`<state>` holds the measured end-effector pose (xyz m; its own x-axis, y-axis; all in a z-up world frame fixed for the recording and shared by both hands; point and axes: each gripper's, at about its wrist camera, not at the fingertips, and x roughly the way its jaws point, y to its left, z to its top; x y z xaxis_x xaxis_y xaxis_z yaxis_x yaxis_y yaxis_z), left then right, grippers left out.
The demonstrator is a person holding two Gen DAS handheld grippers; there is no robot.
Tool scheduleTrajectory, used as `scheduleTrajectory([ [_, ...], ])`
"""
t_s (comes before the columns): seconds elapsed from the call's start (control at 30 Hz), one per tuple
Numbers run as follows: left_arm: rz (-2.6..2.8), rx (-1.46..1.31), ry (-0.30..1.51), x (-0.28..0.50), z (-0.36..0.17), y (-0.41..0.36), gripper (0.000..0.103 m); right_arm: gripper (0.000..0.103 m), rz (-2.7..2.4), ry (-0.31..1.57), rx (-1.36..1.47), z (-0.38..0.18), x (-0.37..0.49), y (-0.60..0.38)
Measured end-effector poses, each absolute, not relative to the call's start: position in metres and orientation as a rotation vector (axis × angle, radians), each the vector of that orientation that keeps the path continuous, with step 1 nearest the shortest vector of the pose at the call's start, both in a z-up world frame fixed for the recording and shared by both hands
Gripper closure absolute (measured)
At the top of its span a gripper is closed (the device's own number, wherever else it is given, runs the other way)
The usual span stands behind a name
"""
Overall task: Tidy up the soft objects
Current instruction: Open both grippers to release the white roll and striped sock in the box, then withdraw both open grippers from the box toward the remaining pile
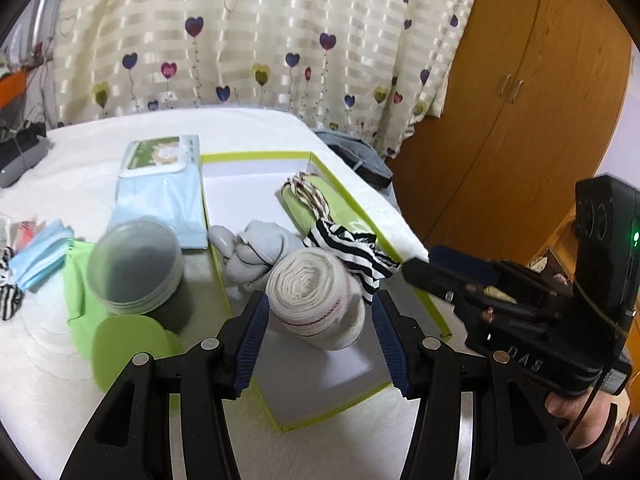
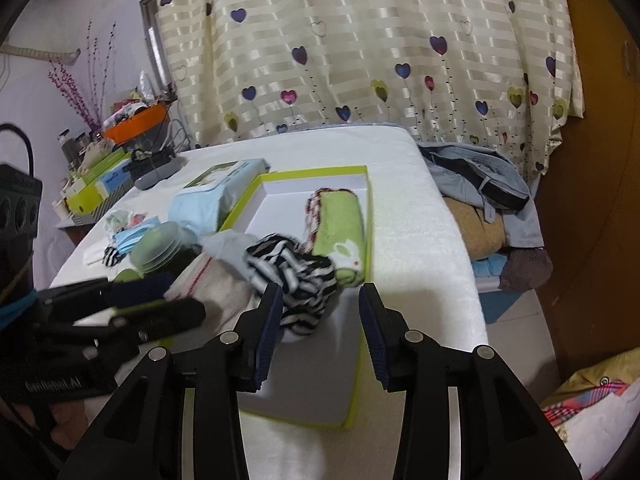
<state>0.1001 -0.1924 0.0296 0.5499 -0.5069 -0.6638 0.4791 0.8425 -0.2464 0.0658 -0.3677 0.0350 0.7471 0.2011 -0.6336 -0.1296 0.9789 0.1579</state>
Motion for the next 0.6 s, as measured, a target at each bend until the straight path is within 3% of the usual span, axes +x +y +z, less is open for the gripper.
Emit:
scheduleTrajectory([
  [0.2,-0.545,-0.044,0.748,0.090,0.045,-0.174,0.051,0.062,0.256,0.738,0.051,0.028,0.057,-0.339],
  [0.33,-0.517,-0.052,0.732,0.084,0.049,-0.160,0.051,0.071,0.312,0.773,-0.008,0.019,0.059,-0.309],
  [0.6,-0.463,-0.083,0.726,0.084,0.050,-0.133,0.051,0.074,0.252,0.800,-0.085,0.006,0.087,-0.291],
])
